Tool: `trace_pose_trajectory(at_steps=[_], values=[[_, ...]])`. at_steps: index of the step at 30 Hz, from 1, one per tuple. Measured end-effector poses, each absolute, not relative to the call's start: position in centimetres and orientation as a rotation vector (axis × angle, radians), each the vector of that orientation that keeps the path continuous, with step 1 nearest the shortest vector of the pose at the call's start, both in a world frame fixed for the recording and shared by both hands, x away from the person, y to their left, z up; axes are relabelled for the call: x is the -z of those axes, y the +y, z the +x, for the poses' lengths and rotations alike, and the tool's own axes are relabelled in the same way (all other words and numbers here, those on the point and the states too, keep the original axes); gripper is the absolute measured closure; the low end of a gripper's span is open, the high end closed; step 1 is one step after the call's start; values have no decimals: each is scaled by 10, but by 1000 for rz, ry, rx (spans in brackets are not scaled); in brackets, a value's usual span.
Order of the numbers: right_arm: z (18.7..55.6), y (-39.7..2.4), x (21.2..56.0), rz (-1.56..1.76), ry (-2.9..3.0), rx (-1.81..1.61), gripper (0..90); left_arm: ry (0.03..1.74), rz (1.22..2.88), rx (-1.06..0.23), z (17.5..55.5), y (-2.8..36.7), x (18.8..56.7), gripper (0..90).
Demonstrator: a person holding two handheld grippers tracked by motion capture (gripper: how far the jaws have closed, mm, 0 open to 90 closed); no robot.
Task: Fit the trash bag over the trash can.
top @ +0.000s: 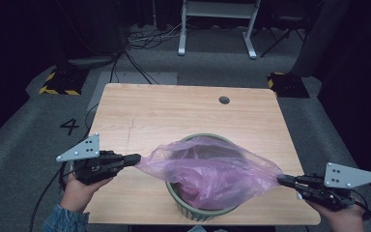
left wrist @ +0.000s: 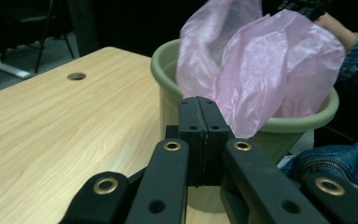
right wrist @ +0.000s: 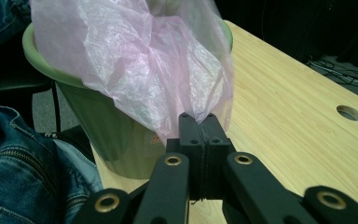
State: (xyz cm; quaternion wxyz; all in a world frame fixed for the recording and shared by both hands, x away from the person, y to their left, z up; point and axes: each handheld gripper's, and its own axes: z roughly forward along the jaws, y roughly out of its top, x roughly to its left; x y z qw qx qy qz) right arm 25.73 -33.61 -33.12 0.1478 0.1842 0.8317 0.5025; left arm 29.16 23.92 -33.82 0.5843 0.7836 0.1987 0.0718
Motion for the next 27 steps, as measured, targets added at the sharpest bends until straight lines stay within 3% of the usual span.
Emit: trace_pose_trajectory(at_steps=[2,4,7,9,11,17,23,27], values=[[257,-337,331,531,2399,-1441,889,460,1833,-177,290,240,339,895],[258,-337,330,533,2417,-1442,817,456,1825,-191,290,240,338,882],[260,-334,322,526,2396,-1454,653,449,1768,-238,292,239,333,652],[262,-331,314,517,2370,-1469,539,447,1742,-238,295,238,327,587],[265,-327,305,505,2342,-1489,479,433,1736,-249,297,234,323,546],[279,-313,284,471,2308,-1493,434,402,1784,-291,305,217,317,470],[301,-300,283,536,2284,-1504,445,417,1832,-294,319,200,321,471],[319,-291,287,577,2290,-1515,466,426,1880,-270,324,191,322,572]])
